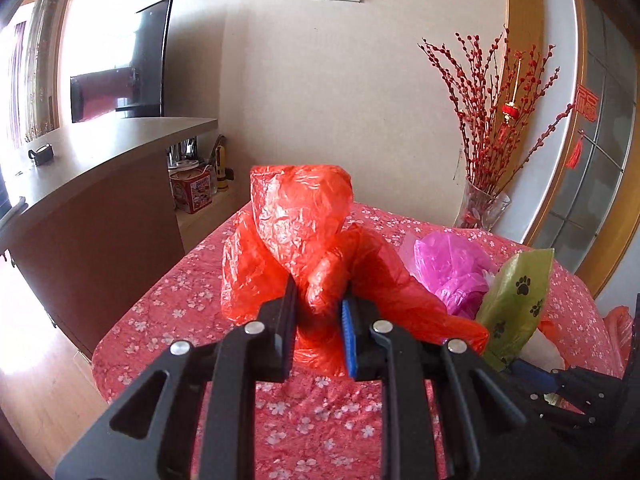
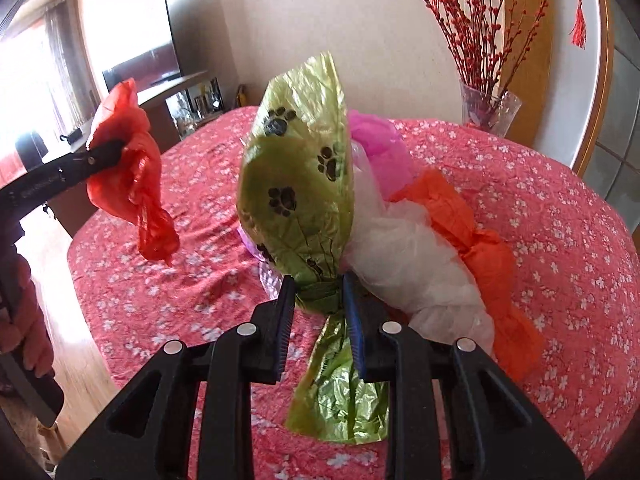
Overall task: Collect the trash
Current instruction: 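Carry the green paw-print bag and red bag over the wastebasket with both grippers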
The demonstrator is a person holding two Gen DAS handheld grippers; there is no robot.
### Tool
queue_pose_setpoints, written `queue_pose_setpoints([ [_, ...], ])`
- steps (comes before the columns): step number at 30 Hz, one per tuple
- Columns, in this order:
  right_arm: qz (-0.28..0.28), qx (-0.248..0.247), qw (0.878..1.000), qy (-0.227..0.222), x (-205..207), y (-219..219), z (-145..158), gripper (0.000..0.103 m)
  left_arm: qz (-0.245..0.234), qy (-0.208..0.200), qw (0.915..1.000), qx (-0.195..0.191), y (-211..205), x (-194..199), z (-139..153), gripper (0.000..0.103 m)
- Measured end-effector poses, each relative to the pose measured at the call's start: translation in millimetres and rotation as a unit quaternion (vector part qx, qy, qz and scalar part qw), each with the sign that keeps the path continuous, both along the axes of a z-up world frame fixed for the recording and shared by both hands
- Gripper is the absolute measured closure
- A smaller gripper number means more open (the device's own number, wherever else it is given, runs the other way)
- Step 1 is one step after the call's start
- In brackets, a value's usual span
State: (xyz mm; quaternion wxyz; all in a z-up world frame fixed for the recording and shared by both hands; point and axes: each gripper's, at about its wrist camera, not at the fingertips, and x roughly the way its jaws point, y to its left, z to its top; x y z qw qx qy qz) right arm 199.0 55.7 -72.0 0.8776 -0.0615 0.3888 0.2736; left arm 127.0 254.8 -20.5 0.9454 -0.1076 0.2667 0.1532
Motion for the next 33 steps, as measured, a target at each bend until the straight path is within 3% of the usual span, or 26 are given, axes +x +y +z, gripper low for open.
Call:
queue_pose_setpoints([
  [3,0.000,-0.009,1.000,0.004,2,-1,-3,0.080,-0.006,0.001,1.0000,-0.003,-3,3,-2,0.083],
  [4,0.001,-0.011,1.000,0.004,0,-1,-4,0.088,-0.008,0.002,1.0000,-0.003,-2,2,-4,0.083],
  [9,0.006,0.009,1.000,0.010,-2,-9,2,0.098,-0.013,0.004,0.9999,-0.005,-6,4,-4,0.083],
  [20,-0.001,0.066,0.997,-0.036,-19,-41,47,0.099,-0.028,-0.005,0.9996,0.005,-24,4,7,0.083],
  [33,-0.096,0.094,0.987,-0.086,-9,-117,81,0.099,-0.097,-0.012,0.9950,0.019,-82,23,19,0.083],
])
